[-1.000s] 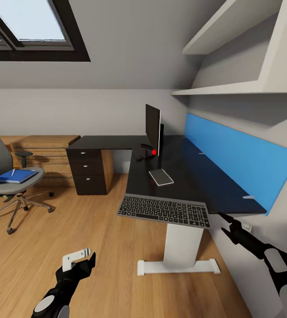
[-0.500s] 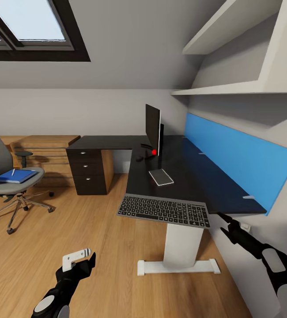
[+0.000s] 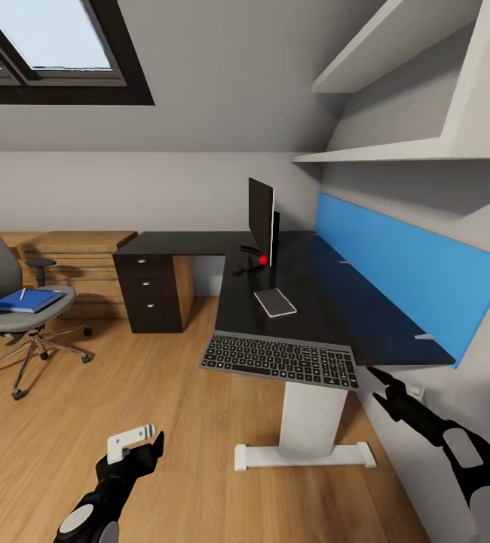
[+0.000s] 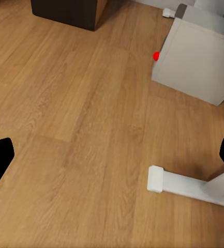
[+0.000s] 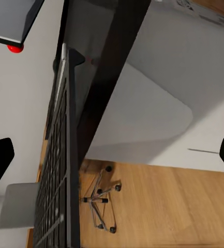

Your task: In the bedroom, organize the workspace by keeping the computer under the desk, ensuring the monitor is on the desk, placing the keyboard on the desk next to the monitor, placing the mouse on the desk next to the keyboard, moving the folder from the swivel chair onto the desk next to the mouse, stacking the notebook on top of the folder with the pen on top of the notebook, and positioning the swivel chair next to the desk.

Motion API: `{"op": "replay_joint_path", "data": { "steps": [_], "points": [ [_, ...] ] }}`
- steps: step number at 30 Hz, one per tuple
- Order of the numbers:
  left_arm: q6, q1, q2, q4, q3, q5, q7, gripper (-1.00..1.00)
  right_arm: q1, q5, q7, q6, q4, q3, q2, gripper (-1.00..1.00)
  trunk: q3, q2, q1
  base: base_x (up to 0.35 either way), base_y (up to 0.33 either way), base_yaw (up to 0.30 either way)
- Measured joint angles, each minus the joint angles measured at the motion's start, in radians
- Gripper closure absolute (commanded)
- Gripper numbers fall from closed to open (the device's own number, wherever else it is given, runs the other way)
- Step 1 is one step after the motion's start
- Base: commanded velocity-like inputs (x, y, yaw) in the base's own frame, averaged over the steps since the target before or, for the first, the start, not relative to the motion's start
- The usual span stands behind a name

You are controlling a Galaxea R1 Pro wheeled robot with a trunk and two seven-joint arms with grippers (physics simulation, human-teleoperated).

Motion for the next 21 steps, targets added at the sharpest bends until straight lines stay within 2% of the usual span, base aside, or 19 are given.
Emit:
{"op": "replay_joint_path", "data": {
  "steps": [5, 10, 13, 21],
  "points": [
    [0.000, 0.000, 0.000, 0.002, -0.001, 0.000, 0.000, -1.00, 0.000, 0.000, 0.000, -0.001, 0.007, 0.000, 0.004, -1.00, 0.000, 0.000, 0.000, 0.000, 0.000, 0.000],
    [0.001, 0.000, 0.000, 0.002, -0.001, 0.000, 0.000, -1.00, 0.000, 0.004, 0.000, -0.003, 0.008, 0.003, 0.040, -1.00, 0.000, 0.000, 0.000, 0.000, 0.000, 0.000],
    [0.001, 0.000, 0.000, 0.002, -0.001, 0.000, 0.000, -1.00, 0.000, 0.005, 0.000, -0.004, 0.009, 0.003, 0.050, -1.00, 0.000, 0.000, 0.000, 0.000, 0.000, 0.000],
    [0.001, 0.000, -0.001, 0.003, -0.001, 0.000, 0.000, -1.00, 0.000, 0.006, 0.000, -0.008, 0.008, 0.004, 0.060, -1.00, 0.000, 0.000, 0.000, 0.000, 0.000, 0.000]
  ]
}}
